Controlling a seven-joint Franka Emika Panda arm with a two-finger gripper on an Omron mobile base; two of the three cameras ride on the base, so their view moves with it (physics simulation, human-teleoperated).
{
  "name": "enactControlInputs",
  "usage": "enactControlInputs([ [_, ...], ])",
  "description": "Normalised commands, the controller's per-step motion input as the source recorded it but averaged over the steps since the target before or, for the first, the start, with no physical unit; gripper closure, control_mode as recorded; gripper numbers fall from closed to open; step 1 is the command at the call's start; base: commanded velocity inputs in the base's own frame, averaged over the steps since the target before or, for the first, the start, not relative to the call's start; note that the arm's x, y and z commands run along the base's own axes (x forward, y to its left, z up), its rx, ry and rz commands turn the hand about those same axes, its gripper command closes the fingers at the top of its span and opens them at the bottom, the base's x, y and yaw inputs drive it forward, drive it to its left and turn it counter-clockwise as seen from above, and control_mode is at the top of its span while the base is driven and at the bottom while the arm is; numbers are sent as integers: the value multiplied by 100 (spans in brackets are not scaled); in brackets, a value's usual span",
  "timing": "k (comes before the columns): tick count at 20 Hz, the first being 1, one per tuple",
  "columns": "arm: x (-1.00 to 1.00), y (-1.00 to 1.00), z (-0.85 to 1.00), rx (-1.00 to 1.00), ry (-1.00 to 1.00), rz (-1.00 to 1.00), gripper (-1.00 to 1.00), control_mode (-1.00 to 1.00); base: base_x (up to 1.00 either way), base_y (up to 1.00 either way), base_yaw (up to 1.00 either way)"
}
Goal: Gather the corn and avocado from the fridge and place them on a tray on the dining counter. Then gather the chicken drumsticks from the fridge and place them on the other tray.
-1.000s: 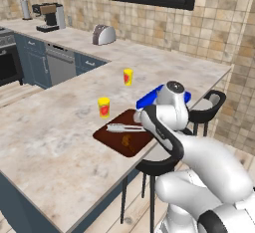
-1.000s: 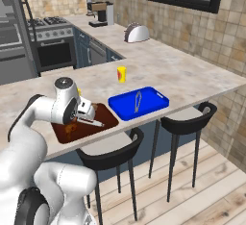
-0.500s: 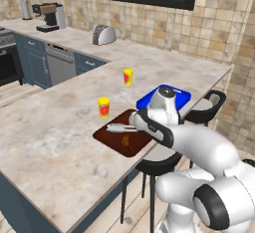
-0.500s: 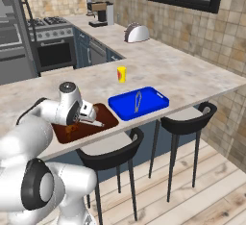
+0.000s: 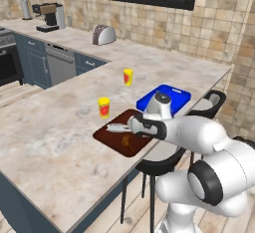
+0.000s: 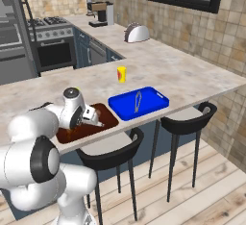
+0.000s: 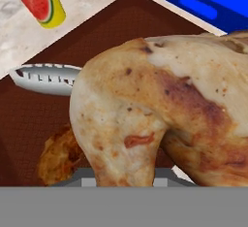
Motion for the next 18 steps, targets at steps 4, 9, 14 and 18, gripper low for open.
enactControlInputs([
  [4,23,0,-27,0,0,0,100,-100,0,0,0],
  [9,20,2,-26,0,0,0,100,-100,0,0,0],
  [14,19,4,-25,0,0,0,100,-100,0,0,0],
  [18,21,6,-26,0,0,0,100,-100,0,0,0],
])
